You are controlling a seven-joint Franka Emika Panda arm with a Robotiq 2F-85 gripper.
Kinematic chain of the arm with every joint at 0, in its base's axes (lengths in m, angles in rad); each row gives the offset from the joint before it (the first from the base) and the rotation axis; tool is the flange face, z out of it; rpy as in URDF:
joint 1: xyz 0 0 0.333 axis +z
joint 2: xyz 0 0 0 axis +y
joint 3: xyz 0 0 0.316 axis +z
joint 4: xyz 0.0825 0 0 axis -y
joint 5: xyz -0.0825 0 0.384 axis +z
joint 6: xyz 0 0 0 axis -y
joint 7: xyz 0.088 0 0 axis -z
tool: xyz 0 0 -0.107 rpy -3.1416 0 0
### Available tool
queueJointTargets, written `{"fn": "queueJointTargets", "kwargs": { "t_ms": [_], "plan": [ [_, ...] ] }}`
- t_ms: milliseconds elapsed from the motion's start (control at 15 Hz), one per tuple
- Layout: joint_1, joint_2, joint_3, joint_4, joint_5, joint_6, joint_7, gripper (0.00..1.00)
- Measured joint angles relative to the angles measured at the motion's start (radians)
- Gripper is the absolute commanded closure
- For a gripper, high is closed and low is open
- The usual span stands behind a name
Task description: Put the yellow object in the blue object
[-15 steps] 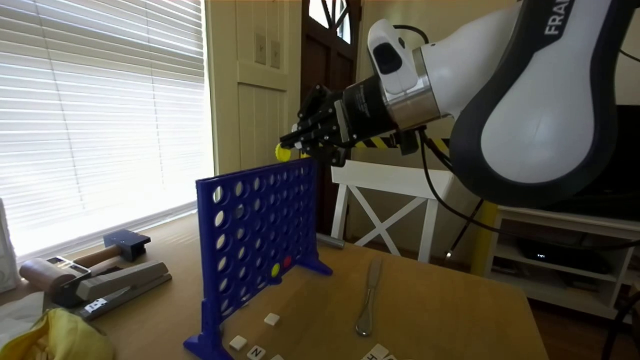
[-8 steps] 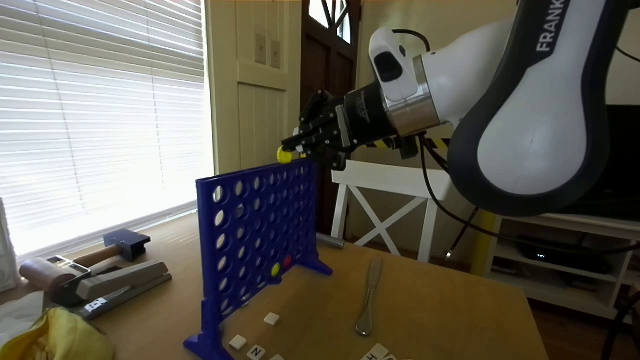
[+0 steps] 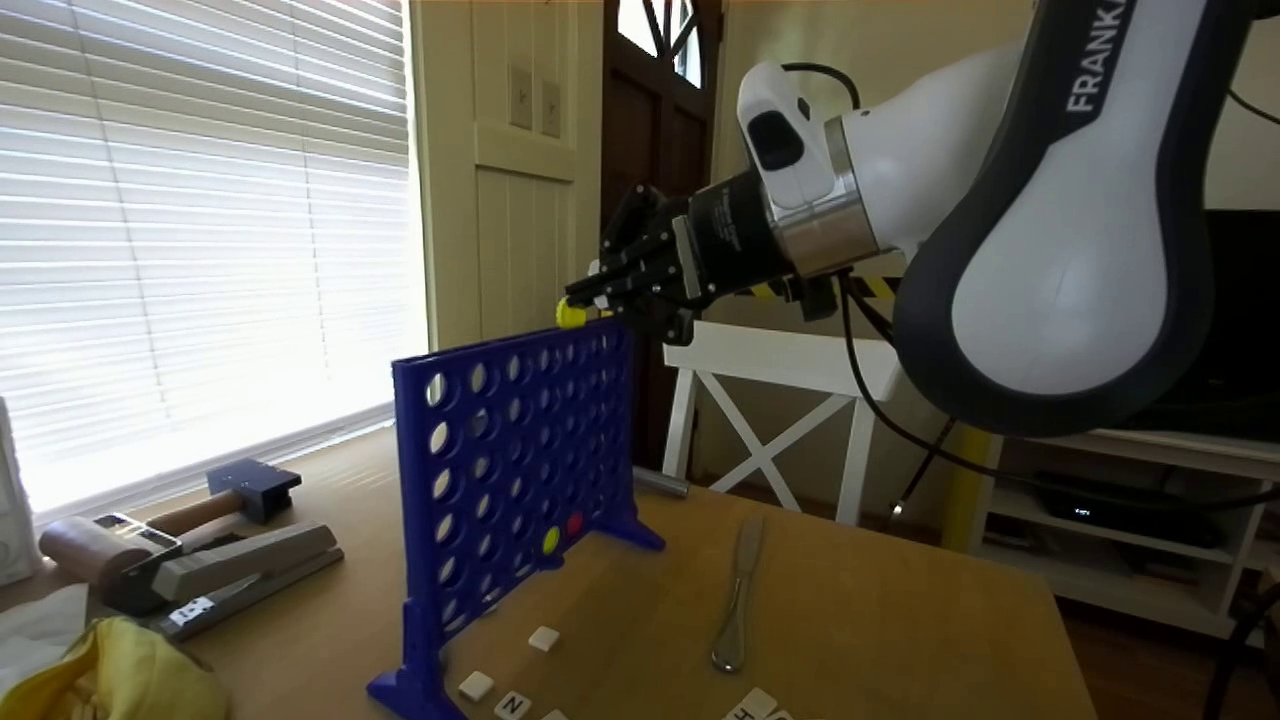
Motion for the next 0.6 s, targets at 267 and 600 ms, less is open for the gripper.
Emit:
{"fn": "queueJointTargets", "kwargs": {
  "t_ms": [267,600],
  "plan": [
    [0.000,0.002,0.000,0.000,-0.001,0.000,0.000,0.99],
    [0.000,0.005,0.000,0.000,-0.004,0.000,0.001,0.57]
  ]
}}
